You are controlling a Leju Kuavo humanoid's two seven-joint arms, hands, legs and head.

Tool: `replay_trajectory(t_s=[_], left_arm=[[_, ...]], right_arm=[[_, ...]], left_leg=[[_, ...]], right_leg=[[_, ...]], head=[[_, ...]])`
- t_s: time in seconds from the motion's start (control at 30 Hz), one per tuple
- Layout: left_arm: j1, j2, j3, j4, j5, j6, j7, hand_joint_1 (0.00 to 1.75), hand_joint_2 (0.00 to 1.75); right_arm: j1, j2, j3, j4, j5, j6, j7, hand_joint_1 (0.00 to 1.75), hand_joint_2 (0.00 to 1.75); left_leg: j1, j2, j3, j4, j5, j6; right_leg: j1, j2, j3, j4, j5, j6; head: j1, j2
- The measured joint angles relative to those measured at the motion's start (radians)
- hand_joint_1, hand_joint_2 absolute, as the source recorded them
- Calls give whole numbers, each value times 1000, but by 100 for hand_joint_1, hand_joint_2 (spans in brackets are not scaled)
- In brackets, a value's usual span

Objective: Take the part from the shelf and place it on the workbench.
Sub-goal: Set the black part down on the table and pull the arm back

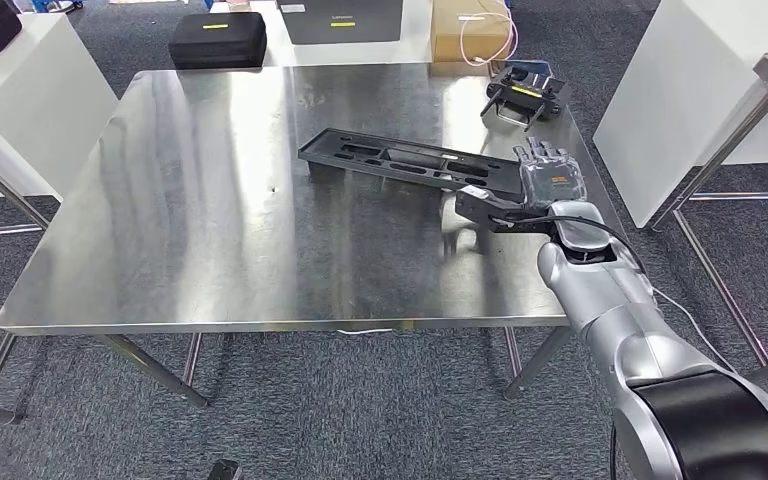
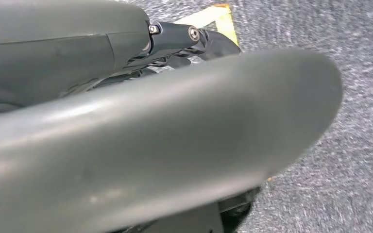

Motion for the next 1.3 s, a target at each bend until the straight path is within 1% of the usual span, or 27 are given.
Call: replay_trajectory(t_s=[0.03, 0.1, 0.13, 0.17, 0.23, 0.27, 0.33, 0.4, 0.43, 0.47, 0.5, 0.53, 0.57, 0.63, 0.67, 0.7, 0.77, 0.83, 0.9, 0.93, 0.97, 1.0, 1.07, 1.13, 1.17, 1.23, 1.3], left_arm=[[0, 0, 0, 0, 0, 0, 0, 0, 0], [-2, 0, 0, 0, 0, 0, 0, 0, 0], [-2, 0, 0, -1, -1, 0, 0, 0, 0], [-3, 0, 0, -1, -1, 0, 0, 0, 0], [-3, 0, 0, -1, -3, 0, 0, 0, 0], [-3, 0, 0, -1, -4, 1, 0, 0, 0], [-5, -1, 1, -1, -6, 1, 0, 0, 0], [-5, -2, 2, -1, -6, 2, 0, 0, 0], [-5, -2, 2, -1, -6, 2, 0, 0, 0], [-5, -2, 3, -1, -6, 2, 0, 0, 0], [-4, -2, 4, -1, -5, 2, 0, 0, 0], [-4, -2, 6, -1, -3, 2, 0, 0, 0], [-4, -3, 7, -1, -2, 2, 0, 0, 0], [-4, -5, 10, -1, 2, 3, -2, 0, 0], [-3, -6, 12, -1, 3, 4, -2, 0, 0], [-2, -7, 14, 0, 5, 4, -3, 0, 0], [0, -8, 20, 0, 9, 4, -5, 0, 0], [4, -9, 26, 0, 11, 4, -7, 0, 0], [7, -9, 31, 0, 12, 4, -9, 0, 0], [9, -9, 32, 0, 13, 4, -10, 0, 0], [10, -9, 34, 0, 14, 5, -12, 0, 0], [13, -9, 36, 0, 16, 5, -13, 0, 0], [16, -9, 41, 0, 19, 6, -14, 0, 0], [17, -9, 48, 0, 21, 6, -16, 0, 0], [17, -9, 51, 0, 21, 6, -17, 0, 0], [18, -9, 56, 0, 21, 6, -19, 0, 0], [17, -8, 58, 0, 20, 6, -19, 0, 0]], right_arm=[[0, 0, -1, 0, 1, 0, 2, 0, 0], [-1, -2, -4, -4, 1, -1, 3, 0, 0], [-2, -2, -5, -6, 2, -1, 5, 0, 0], [-3, -3, -6, -7, 3, -1, 6, 0, 0], [-3, -4, -8, -8, 8, -1, 12, 0, 0], [-3, -6, -11, -8, 9, -1, 16, 0, 0], [-3, -10, -18, -8, 10, -1, 27, 0, 0], [-1, -14, -24, -8, 12, -2, 42, 0, 0], [3, -16, -27, -8, 13, -5, 50, 0, 0], [7, -17, -30, -9, 13, -9, 58, 0, 0], [13, -19, -34, -11, 13, -15, 65, 0, 0], [20, -20, -38, -15, 11, -21, 72, 0, 0], [27, -22, -43, -22, 8, -30, 78, 0, 0], [43, -23, -57, -42, -3, -54, 86, 0, 0], [54, -25, -64, -53, -9, -70, 89, 0, 0], [66, -26, -71, -63, -13, -86, 91, 0, 0], [102, -27, -82, -87, -16, -124, 97, 0, 0], [145, -27, -88, -117, -11, -158, 106, 0, 0], [191, -27, -91, -145, 3, -182, 119, 0, 0], [218, -27, -92, -161, 15, -195, 128, 0, 0], [247, -27, -94, -178, 29, -210, 138, 0, 0], [276, -27, -96, -197, 43, -223, 147, 0, 0], [325, -26, -100, -236, 67, -239, 159, 0, 0], [356, -23, -107, -267, 85, -242, 166, 0, 0], [366, -21, -112, -280, 92, -242, 169, 0, 0], [381, -18, -123, -295, 103, -244, 171, 0, 0], [391, -16, -134, -303, 110, -247, 170, 0, 0]], left_leg=[[0, -1, 49, -62, 24, 3], [-3, -5, 145, -196, 40, 10], [-6, -7, 170, -237, 37, 14], [-11, -9, 177, -252, 33, 18], [-14, -8, 167, -260, 50, 32], [-13, -6, 160, -264, 62, 41], [-11, -2, 138, -271, 87, 57], [-15, -2, 108, -270, 109, 64], [-17, -2, 92, -270, 121, 65], [-20, -2, 77, -269, 132, 66], [-24, -2, 64, -269, 143, 66], [-27, -2, 53, -269, 152, 66], [-30, -2, 44, -268, 161, 65], [-33, -1, 32, -268, 177, 58], [-31, -1, 30, -269, 184, 53], [-29, 0, 29, -271, 191, 46], [-23, -2, 24, -268, 187, 33], [-17, -7, 3, -212, 127, 15], [-6, -8, -34, -88, 41, -4], [1, -7, -48, -31, 16, -13], [8, -7, -48, -3, 11, -21], [15, -6, -30, -13, 22, -29], [26, -4, 52, -129, 66, -44], [26, -8, 113, -231, 89, -43], [23, -10, 122, -251, 87, -38], [15, -12, 115, -254, 93, -19], [10, -10, 109, -263, 105, 6]], right_leg=[[0, 0, -8, 0, 8, 4], [1, 0, -19, 0, 22, 16], [1, -1, -20, -1, 29, 24], [2, -2, -21, -4, 37, 32], [3, -2, -24, -7, 47, 46], [5, -2, -33, 0, 37, 48], [7, -2, -65, 71, -28, 38], [7, -1, -103, 203, -108, 30], [8, -1, -113, 261, -129, 32], [9, -1, -106, 288, -130, 39], [11, -1, -81, 279, -116, 45], [15, -1, -39, 234, -98, 47], [20, -2, 16, 160, -89, 42], [32, -3, 109, 19, -97, 24], [37, -3, 130, -21, -105, 15], [39, -3, 134, -35, -104, 10], [28, -5, 133, -47, -85, -5], [15, -8, 131, -57, -64, -18], [13, -10, 116, -57, -50, -21], [12, -10, 109, -56, -44, -18], [9, -11, 102, -55, -39, -15], [6, -11, 96, -52, -36, -11], [-3, -12, 84, -40, -35, -4], [-3, -11, 68, -26, -33, 9], [-1, -10, 61, -22, -31, 17], [4, -8, 55, -23, -23, 34], [2, -7, 37, -1, -38, 41]], head=[[0, 0], [1, 0], [1, 0], [1, 0], [2, 0], [2, 0], [6, 0], [10, 0], [10, 0], [10, 0], [11, 0], [10, 0], [10, 0], [9, 0], [9, 0], [9, 0], [10, 0], [8, 0], [6, 0], [7, 0], [7, 0], [7, 0], [6, 0], [5, 0], [5, 0], [6, 0], [7, 0]])
